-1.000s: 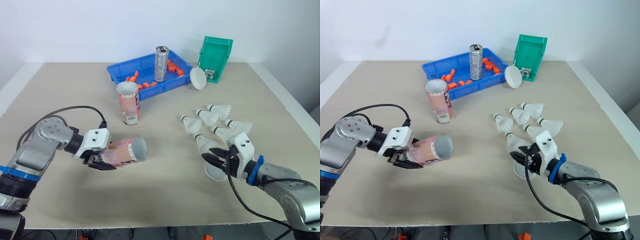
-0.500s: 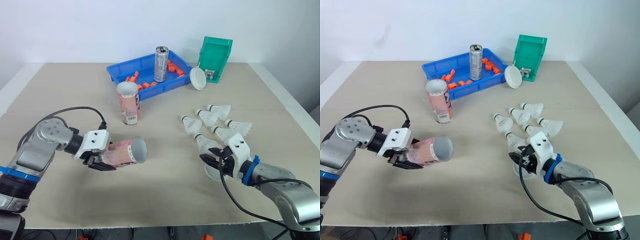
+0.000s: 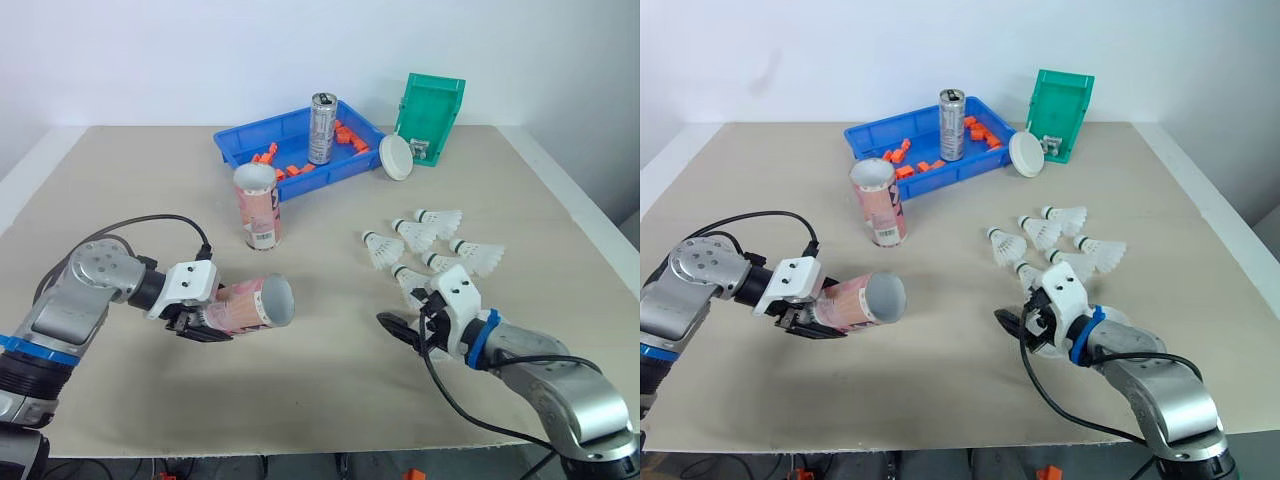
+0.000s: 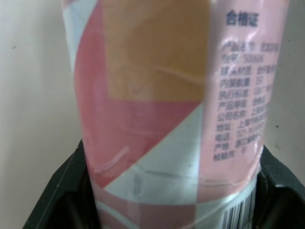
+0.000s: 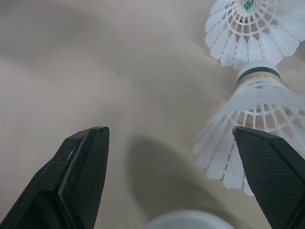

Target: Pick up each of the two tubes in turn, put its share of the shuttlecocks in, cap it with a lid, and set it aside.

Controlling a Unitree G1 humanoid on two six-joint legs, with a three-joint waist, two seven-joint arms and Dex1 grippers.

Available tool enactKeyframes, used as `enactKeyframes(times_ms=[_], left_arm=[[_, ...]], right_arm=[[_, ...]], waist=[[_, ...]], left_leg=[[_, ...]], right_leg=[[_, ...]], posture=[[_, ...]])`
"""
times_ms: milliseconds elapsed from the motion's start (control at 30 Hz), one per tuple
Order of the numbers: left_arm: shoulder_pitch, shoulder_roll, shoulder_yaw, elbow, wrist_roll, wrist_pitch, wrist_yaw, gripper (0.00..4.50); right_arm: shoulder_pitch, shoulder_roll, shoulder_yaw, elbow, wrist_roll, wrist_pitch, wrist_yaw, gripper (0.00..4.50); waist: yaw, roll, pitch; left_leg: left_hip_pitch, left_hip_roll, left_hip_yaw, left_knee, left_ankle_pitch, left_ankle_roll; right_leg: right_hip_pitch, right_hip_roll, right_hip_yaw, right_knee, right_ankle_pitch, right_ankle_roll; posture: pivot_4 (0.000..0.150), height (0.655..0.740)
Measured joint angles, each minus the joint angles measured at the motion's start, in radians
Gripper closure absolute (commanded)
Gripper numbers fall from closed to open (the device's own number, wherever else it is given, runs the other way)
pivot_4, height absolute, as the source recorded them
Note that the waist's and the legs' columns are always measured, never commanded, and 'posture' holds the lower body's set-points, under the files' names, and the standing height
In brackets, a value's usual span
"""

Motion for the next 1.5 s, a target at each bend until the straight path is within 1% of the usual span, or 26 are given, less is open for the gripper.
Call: enactKeyframes(times_ms=[167,400,500,533,633,667,700,733,767,800,1067,1200,1300,1333,1400,1467,1500], left_arm=[[0.001,0.000,0.000,-0.001,-0.002,0.001,0.004,1.24],[0.001,0.000,0.000,-0.004,-0.003,0.005,0.006,1.24],[0.001,0.000,-0.001,-0.006,-0.003,0.011,0.010,1.24],[0.001,0.000,-0.001,-0.007,-0.003,0.011,0.010,1.24],[0.000,0.000,-0.001,-0.012,-0.003,0.024,0.010,1.24],[-0.001,0.000,-0.002,-0.012,-0.003,0.026,0.010,1.24],[-0.001,0.000,-0.002,-0.013,-0.003,0.028,0.010,1.24],[-0.001,0.000,-0.002,-0.013,-0.003,0.030,0.010,1.24],[-0.001,0.000,-0.002,-0.014,-0.003,0.032,0.010,1.24],[-0.001,0.000,-0.002,-0.014,-0.003,0.032,0.010,1.24],[-0.001,0.000,-0.002,-0.016,-0.003,0.034,0.010,1.24],[-0.006,0.000,-0.004,-0.022,-0.002,0.054,0.011,1.24],[-0.011,0.000,-0.005,-0.025,-0.002,0.067,0.010,1.24],[-0.012,0.000,-0.007,-0.025,-0.002,0.070,0.010,1.24],[-0.015,0.000,-0.010,-0.025,-0.002,0.071,0.008,1.24],[-0.023,-0.003,-0.015,-0.024,-0.003,0.072,0.008,1.24],[-0.026,-0.005,-0.018,-0.022,-0.004,0.070,0.006,1.24]], right_arm=[[-0.045,0.014,0.028,0.034,-0.054,-0.001,-0.046,0.04],[-0.046,0.014,0.028,0.055,-0.106,-0.007,-0.064,0.04],[-0.046,0.020,0.028,0.055,-0.111,-0.007,-0.064,0.76],[-0.046,0.021,0.028,0.055,-0.113,-0.007,-0.063,1.14],[-0.042,0.026,0.028,0.053,-0.116,-0.008,-0.061,2.56],[-0.040,0.028,0.028,0.053,-0.116,-0.008,-0.060,2.56],[-0.038,0.028,0.027,0.053,-0.116,-0.008,-0.059,3.34],[-0.035,0.028,0.027,0.052,-0.116,-0.008,-0.058,3.63],[-0.031,0.028,0.027,0.051,-0.116,-0.008,-0.054,4.18],[-0.028,0.028,0.026,0.049,-0.116,-0.008,-0.052,4.48],[-0.014,0.006,0.018,0.023,-0.101,-0.006,-0.010,4.48],[0.004,-0.070,0.018,-0.028,-0.078,-0.088,0.104,4.48],[-0.033,-0.140,0.000,-0.034,-0.041,-0.147,0.213,4.48],[-0.074,-0.177,-0.015,-0.034,-0.022,-0.176,0.272,4.48],[-0.147,-0.216,-0.016,-0.031,-0.009,-0.212,0.334,4.48],[-0.274,-0.247,0.020,-0.003,-0.019,-0.265,0.402,4.48],[-0.360,-0.256,0.064,0.028,-0.047,-0.306,0.442,4.48]], waist=[[0.000,0.000,0.000],[0.000,0.000,0.000],[0.000,0.000,0.000],[0.000,0.000,0.000],[0.000,0.000,0.000],[0.000,0.000,0.000],[0.000,0.000,0.000],[0.000,0.000,0.000],[0.000,0.000,0.000],[0.000,0.000,0.000],[0.000,0.000,0.000],[0.000,0.000,0.000],[0.000,0.000,0.001],[-0.001,0.000,0.002],[-0.002,0.000,0.002],[-0.006,0.001,0.002],[-0.007,0.000,0.003]], left_leg=[[0.000,0.000,0.000,0.000,0.000,0.000],[0.000,0.000,0.000,0.000,0.000,0.000],[0.000,0.000,0.000,0.000,0.000,0.000],[0.000,0.000,0.000,0.000,0.000,0.000],[0.000,0.000,0.000,0.000,0.000,0.000],[0.000,-0.001,0.000,0.000,0.000,0.000],[0.000,-0.001,0.000,0.000,0.000,0.000],[0.000,-0.001,0.000,0.000,0.000,0.000],[0.000,-0.001,0.000,0.000,0.000,0.000],[0.000,-0.001,0.000,0.000,0.000,0.000],[0.000,-0.001,0.000,0.000,0.000,0.000],[-0.001,-0.001,0.000,0.000,0.000,0.000],[0.000,-0.001,0.000,0.000,0.000,0.000],[0.000,-0.001,0.000,0.001,0.000,0.000],[0.000,-0.001,0.000,0.001,0.000,0.000],[0.000,0.000,0.000,0.001,0.000,0.000],[0.000,0.000,0.000,0.000,0.000,0.000]], right_leg=[[0.000,0.000,0.000,0.000,0.000,0.000],[0.000,0.000,0.000,0.000,0.000,0.000],[0.000,0.000,0.000,0.000,0.000,0.000],[0.000,0.000,0.000,0.000,0.000,0.000],[0.000,0.000,0.000,0.000,0.000,0.000],[0.000,0.000,0.001,0.000,0.000,0.000],[0.000,0.000,0.001,0.000,0.000,0.000],[0.000,0.000,0.001,0.000,0.000,0.000],[0.000,0.000,0.001,0.000,0.000,0.000],[0.000,0.000,0.001,0.000,0.000,0.000],[0.000,0.000,0.001,0.000,0.000,0.000],[0.000,0.000,0.001,0.000,-0.001,0.001],[0.000,0.000,0.002,0.000,0.000,0.001],[0.000,0.000,0.002,0.000,0.000,0.001],[0.000,0.000,0.002,0.000,0.000,0.001],[0.000,0.001,0.001,0.000,0.000,0.001],[0.000,0.001,0.001,0.000,0.000,0.001]], posture=[[0.150,0.7400],[0.150,0.7400],[0.150,0.7400],[0.150,0.7400],[0.150,0.7400],[0.150,0.7400],[0.150,0.7400],[0.150,0.7400],[0.150,0.7400],[0.150,0.7400],[0.150,0.7400],[0.150,0.7400],[0.150,0.7400],[0.150,0.7400],[0.150,0.7400],[0.150,0.7400],[0.150,0.7400]])
